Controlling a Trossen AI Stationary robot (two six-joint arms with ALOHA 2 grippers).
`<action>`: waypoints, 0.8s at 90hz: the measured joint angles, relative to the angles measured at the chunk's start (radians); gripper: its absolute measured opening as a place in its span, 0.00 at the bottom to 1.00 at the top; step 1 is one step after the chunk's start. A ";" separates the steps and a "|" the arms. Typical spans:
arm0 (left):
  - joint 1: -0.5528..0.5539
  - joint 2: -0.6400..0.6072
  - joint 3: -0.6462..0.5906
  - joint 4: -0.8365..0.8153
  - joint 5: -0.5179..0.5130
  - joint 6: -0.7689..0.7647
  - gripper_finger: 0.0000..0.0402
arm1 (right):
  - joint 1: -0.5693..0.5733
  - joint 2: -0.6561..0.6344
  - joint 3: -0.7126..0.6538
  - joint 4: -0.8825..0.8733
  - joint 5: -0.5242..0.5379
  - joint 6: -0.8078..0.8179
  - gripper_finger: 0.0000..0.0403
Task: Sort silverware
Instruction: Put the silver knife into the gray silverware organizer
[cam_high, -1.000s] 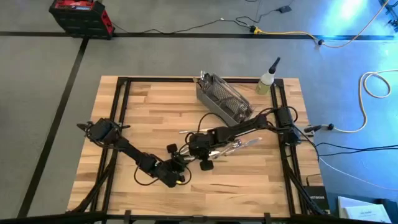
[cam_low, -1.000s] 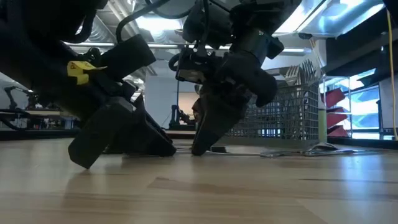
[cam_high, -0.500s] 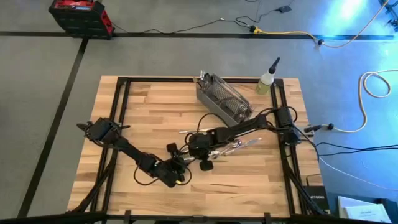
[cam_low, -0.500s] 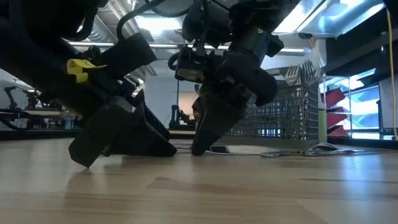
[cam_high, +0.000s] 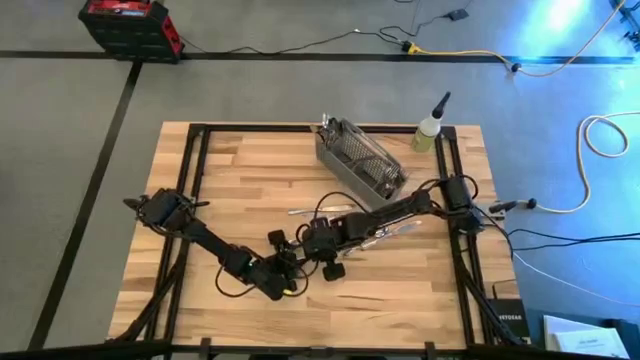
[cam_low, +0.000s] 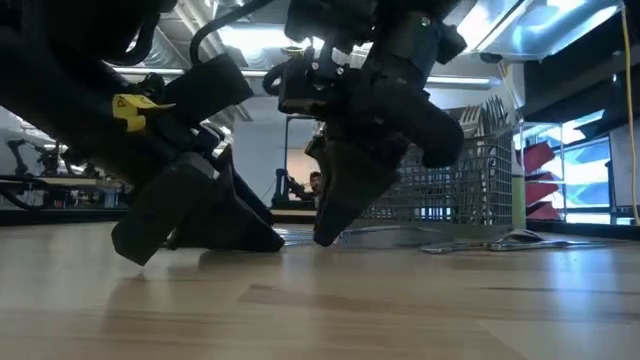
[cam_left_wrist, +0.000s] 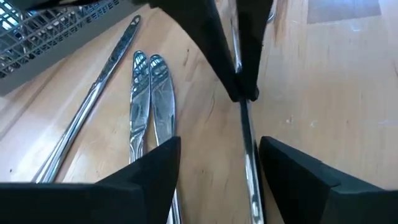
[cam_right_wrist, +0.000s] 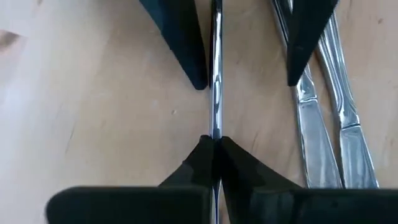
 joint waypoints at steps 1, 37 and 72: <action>0.001 0.000 0.000 0.000 0.002 -0.001 0.52 | 0.000 0.000 0.000 0.000 0.002 0.000 0.00; 0.036 -0.002 0.001 0.005 0.095 -0.060 0.49 | 0.011 0.000 0.001 0.001 0.079 -0.022 0.00; 0.042 -0.002 0.002 0.021 0.119 -0.042 0.23 | 0.024 0.000 0.002 0.000 0.096 -0.026 0.00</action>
